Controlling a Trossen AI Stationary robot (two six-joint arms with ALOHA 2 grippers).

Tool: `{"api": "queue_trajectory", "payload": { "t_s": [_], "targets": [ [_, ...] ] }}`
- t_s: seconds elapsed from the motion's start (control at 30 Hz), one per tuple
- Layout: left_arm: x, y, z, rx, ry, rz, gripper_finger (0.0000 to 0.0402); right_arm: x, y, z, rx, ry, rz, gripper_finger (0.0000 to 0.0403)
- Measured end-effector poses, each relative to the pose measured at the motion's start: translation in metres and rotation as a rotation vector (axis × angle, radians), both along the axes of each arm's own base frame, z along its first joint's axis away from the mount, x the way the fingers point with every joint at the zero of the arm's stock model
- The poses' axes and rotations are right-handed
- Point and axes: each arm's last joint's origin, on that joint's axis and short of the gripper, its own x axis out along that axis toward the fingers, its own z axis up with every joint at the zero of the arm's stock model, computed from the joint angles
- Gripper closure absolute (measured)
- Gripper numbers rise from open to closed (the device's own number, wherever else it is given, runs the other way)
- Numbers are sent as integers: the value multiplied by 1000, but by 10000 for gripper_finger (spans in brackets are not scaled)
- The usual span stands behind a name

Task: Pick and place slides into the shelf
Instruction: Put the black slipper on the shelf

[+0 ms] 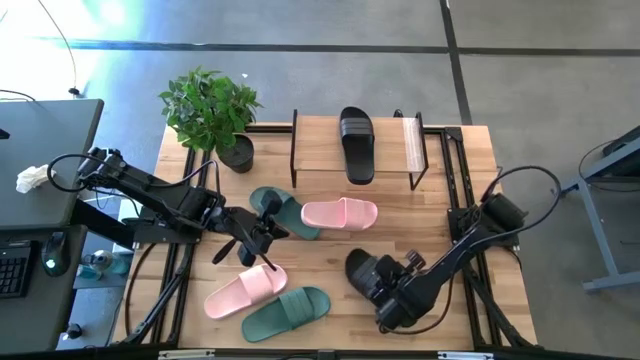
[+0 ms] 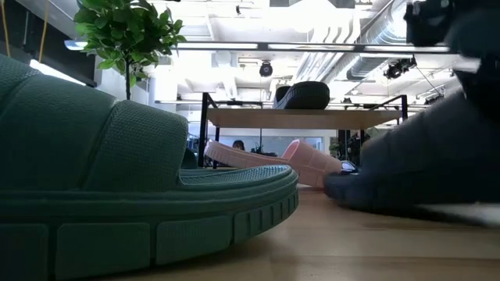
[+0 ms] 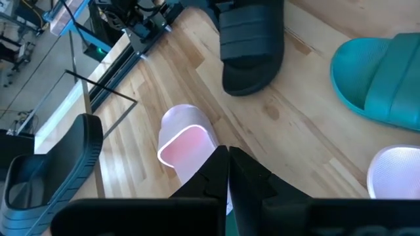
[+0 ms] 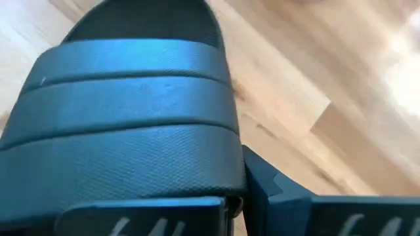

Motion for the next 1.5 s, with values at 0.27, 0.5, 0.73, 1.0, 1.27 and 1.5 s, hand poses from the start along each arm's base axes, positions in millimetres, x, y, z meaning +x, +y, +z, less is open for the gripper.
{"api": "queue_trajectory", "payload": {
  "t_s": [0.27,0.5,0.73,1.0,1.27,1.5],
  "targets": [
    [0,1,1,13,-11,18,399,8,3,60,-133,-19,23,401],
    [4,1,6,33,-78,54,399,25,-13,128,-220,-176,24,402],
    [4,1,6,31,-87,56,399,50,-54,169,-289,-224,31,402],
    [4,0,6,2,-85,31,399,77,-129,208,-322,-214,-59,403],
    [4,0,6,6,-83,28,399,101,-208,249,-306,-389,-157,403],
    [4,0,6,5,-83,29,399,111,-281,248,-242,-499,-344,403]
  ]
}}
